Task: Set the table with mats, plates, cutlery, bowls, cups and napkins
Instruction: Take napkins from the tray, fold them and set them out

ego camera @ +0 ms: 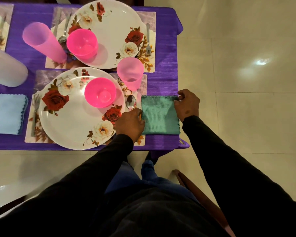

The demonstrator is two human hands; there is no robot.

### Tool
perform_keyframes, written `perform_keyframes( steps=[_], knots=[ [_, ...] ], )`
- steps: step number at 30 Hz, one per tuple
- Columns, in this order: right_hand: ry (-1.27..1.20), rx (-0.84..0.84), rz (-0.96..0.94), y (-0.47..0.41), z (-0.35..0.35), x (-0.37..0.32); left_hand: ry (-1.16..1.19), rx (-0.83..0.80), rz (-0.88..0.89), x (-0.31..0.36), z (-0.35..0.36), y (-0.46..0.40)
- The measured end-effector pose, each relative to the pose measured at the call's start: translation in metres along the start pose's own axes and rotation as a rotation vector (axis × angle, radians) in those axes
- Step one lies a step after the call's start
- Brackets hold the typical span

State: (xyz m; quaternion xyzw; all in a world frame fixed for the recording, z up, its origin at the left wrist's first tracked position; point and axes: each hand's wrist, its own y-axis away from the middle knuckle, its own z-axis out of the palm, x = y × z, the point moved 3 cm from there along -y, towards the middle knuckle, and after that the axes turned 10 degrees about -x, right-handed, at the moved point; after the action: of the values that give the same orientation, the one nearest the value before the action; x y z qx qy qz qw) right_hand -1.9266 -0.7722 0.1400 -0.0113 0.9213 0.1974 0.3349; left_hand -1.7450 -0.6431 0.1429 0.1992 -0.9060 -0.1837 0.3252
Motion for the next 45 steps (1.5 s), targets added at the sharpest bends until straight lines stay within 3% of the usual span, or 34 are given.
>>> perform_keyframes(
  steps=[6, 27, 32, 38, 45],
  knots=[
    [-0.047, -0.028, 0.077, 0.014, 0.002, 0.015, 0.005, 0.002, -0.001, 0.0, 0.0, -0.001],
    [0.094, -0.158, 0.053, 0.064, 0.012, 0.038, -0.031, -0.052, -0.049, 0.002, -0.001, 0.006],
    [0.099, -0.082, -0.037, 0.069, 0.01, 0.03, -0.058, -0.013, 0.022, 0.006, -0.002, 0.006],
    [0.282, -0.242, -0.036, 0.071, 0.014, 0.027, -0.157, -0.097, 0.061, 0.005, 0.006, 0.005],
    [0.278, -0.06, -0.134, 0.081, 0.012, 0.005, 0.006, 0.008, 0.078, 0.014, -0.005, 0.015]
  ],
)
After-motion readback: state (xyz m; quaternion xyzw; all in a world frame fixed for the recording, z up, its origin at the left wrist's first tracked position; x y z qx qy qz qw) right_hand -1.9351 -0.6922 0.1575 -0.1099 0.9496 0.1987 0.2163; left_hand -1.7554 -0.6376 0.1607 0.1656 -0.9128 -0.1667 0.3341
